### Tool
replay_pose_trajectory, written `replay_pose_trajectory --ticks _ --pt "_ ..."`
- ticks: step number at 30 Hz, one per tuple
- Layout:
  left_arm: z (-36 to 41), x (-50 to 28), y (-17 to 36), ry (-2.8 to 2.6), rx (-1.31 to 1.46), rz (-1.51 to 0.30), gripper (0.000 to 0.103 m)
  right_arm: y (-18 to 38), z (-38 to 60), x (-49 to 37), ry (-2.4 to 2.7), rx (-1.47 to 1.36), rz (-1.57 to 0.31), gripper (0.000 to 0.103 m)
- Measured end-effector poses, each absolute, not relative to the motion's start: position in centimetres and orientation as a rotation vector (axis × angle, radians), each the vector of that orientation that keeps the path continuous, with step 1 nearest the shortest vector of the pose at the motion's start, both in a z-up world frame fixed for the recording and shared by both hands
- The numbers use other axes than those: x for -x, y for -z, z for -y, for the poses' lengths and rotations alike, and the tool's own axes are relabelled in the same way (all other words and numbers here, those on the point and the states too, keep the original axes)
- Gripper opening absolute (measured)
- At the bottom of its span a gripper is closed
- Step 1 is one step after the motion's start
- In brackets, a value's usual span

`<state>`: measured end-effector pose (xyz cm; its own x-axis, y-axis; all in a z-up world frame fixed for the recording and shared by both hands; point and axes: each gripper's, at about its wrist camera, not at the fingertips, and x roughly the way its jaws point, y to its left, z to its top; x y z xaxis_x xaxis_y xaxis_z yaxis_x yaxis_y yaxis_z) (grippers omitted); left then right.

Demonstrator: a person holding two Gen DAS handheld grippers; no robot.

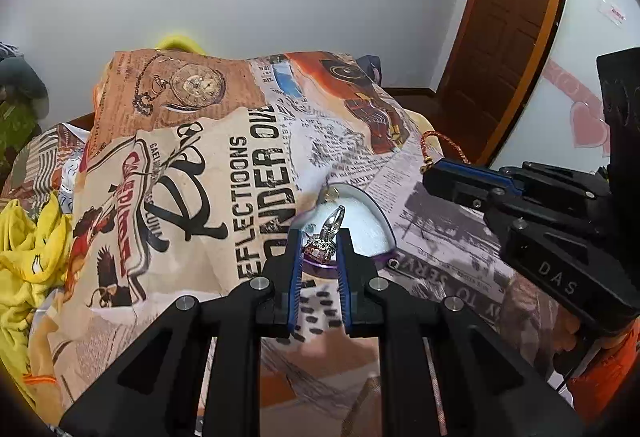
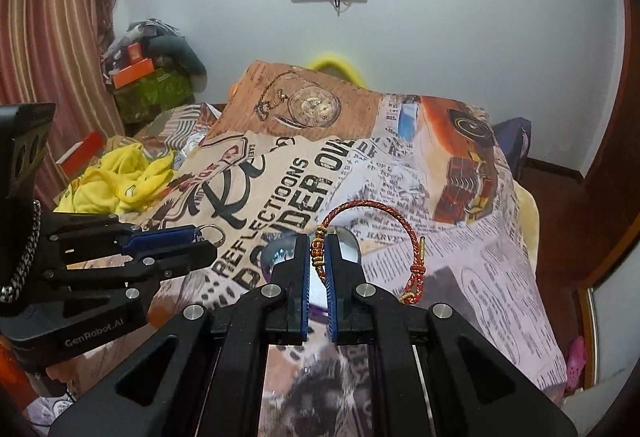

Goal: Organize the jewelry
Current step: 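Carry the charm and red bracelet over the purple heart tin, then open the left tool into the tin while the right tool releases the bracelet inside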

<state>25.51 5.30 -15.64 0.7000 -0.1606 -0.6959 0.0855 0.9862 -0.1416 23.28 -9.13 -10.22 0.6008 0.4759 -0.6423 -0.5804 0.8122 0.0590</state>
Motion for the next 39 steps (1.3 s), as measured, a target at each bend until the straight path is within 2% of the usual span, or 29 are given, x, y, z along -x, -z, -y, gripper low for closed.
replay_pose_trajectory --ticks 11,26,39 --pt "-6.3 -27.6 16.3 0.117 0.112 -0.783 0.015 11.5 7.0 -25.6 -0.677 0.163 -0.718 0.006" --pt "-7.1 -29.9 18.3 0.135 0.149 -0.830 0.015 15.6 5.7 -28.0 -0.717 0.208 -0.883 0.006" --pt "-6.5 -31.5 20.2 0.167 0.145 -0.895 0.015 16.4 6.1 -28.5 -0.722 0.224 -0.941 0.007"
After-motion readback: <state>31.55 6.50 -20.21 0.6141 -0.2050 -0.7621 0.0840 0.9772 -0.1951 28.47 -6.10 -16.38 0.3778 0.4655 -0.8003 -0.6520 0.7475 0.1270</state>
